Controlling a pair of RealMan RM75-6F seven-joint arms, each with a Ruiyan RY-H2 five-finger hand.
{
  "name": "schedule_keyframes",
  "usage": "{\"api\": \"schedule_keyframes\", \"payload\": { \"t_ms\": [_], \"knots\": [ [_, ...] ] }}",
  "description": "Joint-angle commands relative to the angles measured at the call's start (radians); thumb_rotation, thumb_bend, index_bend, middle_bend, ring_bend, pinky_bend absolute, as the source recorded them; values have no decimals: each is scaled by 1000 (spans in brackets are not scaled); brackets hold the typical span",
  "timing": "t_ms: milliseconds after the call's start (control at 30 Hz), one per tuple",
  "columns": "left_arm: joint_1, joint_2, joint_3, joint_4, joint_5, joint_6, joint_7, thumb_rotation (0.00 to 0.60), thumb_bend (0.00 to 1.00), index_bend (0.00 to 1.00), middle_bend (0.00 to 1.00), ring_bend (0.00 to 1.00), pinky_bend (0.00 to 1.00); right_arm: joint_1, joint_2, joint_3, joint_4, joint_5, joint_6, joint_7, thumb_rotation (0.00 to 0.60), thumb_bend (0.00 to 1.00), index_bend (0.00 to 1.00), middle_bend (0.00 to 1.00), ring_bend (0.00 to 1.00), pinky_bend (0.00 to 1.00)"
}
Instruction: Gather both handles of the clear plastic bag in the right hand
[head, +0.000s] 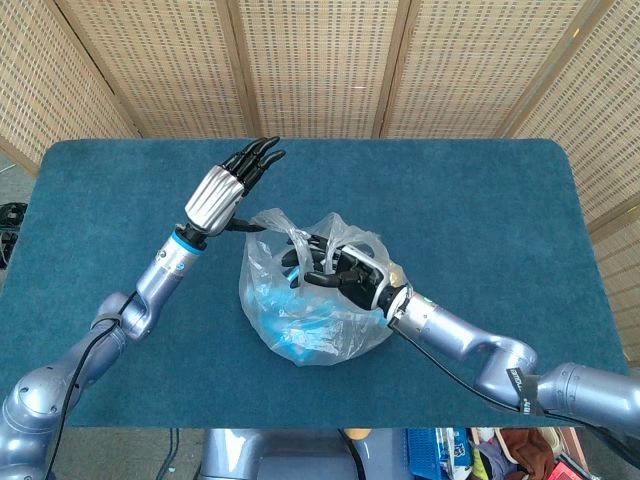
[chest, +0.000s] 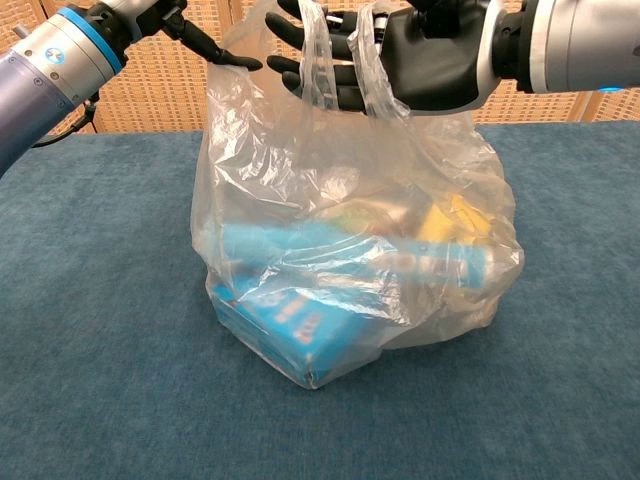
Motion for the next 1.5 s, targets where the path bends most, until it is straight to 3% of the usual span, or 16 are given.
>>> {"api": "schedule_keyframes", "payload": {
  "t_ms": [33, 433, 1100, 1500],
  "knots": [
    [8, 0, 6, 8, 4, 8, -25, 600, 0, 0, 0, 50, 209, 2, 1, -4, 3, 2, 3, 3, 600, 197, 286, 388, 270, 390],
    [35, 40, 28, 0, 21, 42, -119, 600, 0, 0, 0, 27, 175, 14, 0, -21, 18, 15, 5, -1, 600, 200, 286, 389, 270, 390],
    [46, 101, 2, -168, 1, 32, -196, 600, 0, 0, 0, 26, 173, 18, -11, -34, 18, 37, 3, -37, 600, 200, 286, 388, 270, 391],
    [76, 221, -16, -276, -11, 22, -213, 600, 0, 0, 0, 22, 174, 13, -7, -29, 16, 56, -2, -56, 600, 202, 286, 388, 270, 390]
  ]
}}
